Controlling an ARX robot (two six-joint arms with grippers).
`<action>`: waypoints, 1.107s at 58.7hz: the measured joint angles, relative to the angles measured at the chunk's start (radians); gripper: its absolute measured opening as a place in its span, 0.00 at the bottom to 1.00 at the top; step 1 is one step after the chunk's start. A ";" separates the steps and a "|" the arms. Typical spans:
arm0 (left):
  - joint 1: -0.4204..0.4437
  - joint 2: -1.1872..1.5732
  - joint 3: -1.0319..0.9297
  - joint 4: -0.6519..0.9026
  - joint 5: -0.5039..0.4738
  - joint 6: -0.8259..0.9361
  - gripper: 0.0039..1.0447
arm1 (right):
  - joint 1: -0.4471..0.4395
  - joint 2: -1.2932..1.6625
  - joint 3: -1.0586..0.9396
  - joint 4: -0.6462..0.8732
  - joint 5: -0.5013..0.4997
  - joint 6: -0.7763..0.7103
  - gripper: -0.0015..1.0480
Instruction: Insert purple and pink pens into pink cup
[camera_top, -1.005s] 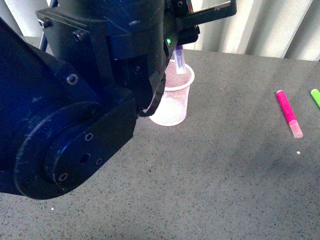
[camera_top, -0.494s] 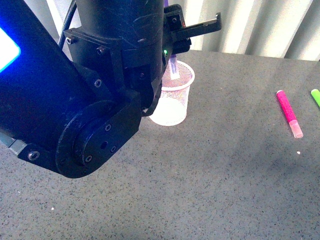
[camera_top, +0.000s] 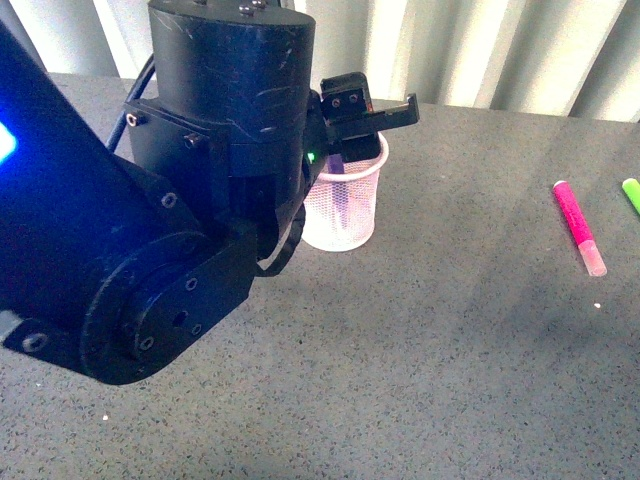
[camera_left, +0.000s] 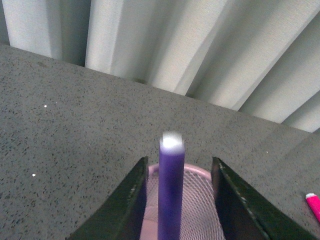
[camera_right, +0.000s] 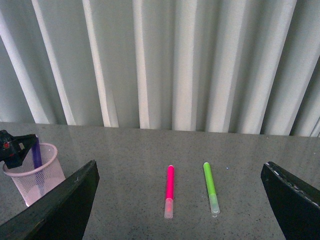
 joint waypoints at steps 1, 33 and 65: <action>0.000 -0.013 -0.010 -0.006 0.005 -0.001 0.48 | 0.000 0.000 0.000 0.000 0.000 0.000 0.93; 0.014 -0.576 -0.233 -0.797 0.130 0.167 0.94 | 0.000 0.000 0.000 0.000 -0.002 0.000 0.93; 0.261 -0.925 -0.772 -0.031 0.073 0.362 0.04 | 0.000 0.000 0.000 0.000 0.000 0.000 0.93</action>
